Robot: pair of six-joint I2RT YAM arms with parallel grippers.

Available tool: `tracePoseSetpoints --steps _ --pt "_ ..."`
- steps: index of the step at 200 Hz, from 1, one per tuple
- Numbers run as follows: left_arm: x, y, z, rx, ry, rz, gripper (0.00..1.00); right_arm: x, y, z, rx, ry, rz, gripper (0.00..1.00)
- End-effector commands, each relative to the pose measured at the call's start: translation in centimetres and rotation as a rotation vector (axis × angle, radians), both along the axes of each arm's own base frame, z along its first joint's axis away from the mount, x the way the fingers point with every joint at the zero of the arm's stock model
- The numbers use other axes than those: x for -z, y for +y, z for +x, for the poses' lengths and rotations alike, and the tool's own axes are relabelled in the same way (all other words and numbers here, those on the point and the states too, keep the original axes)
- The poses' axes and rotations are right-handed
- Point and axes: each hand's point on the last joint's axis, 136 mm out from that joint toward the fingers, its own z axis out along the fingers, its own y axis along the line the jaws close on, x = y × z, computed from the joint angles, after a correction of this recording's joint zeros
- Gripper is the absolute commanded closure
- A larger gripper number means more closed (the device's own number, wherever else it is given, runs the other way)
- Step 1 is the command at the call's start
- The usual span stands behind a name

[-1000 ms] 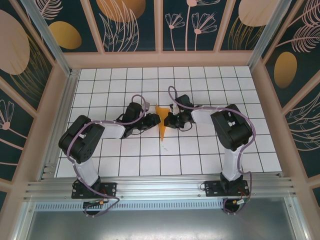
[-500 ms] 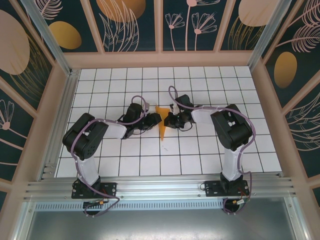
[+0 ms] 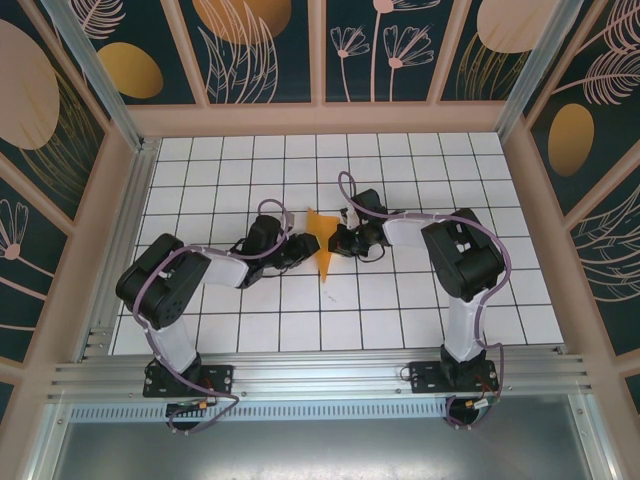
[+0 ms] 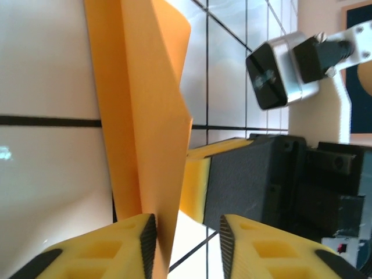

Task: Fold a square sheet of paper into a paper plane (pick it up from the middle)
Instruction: Fold the wing for the fifth time at the center of the table.

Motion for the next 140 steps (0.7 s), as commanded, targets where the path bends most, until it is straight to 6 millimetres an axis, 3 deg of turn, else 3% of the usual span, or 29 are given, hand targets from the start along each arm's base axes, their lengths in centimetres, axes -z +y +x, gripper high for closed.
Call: tracePoseSetpoints --steps 1,37,70,112,140 --pt "0.4 0.6 0.1 -0.017 -0.017 0.113 0.69 2.9 -1.5 -0.9 0.035 0.08 -0.072 0.92" --pt "3.1 1.3 -0.1 -0.015 0.018 0.331 0.81 3.0 -1.6 -0.9 0.038 0.08 -0.075 0.92" --pt "3.2 1.6 0.8 -0.028 0.001 0.408 0.94 3.0 -1.6 -1.0 0.045 0.083 -0.071 0.92" --pt "4.8 2.5 0.6 -0.016 0.007 0.615 0.97 2.3 -1.5 -0.7 0.058 0.069 -0.05 0.92" --pt "4.3 2.4 1.4 -0.017 -0.01 0.696 0.96 0.7 -1.3 0.3 0.093 0.031 0.007 0.9"
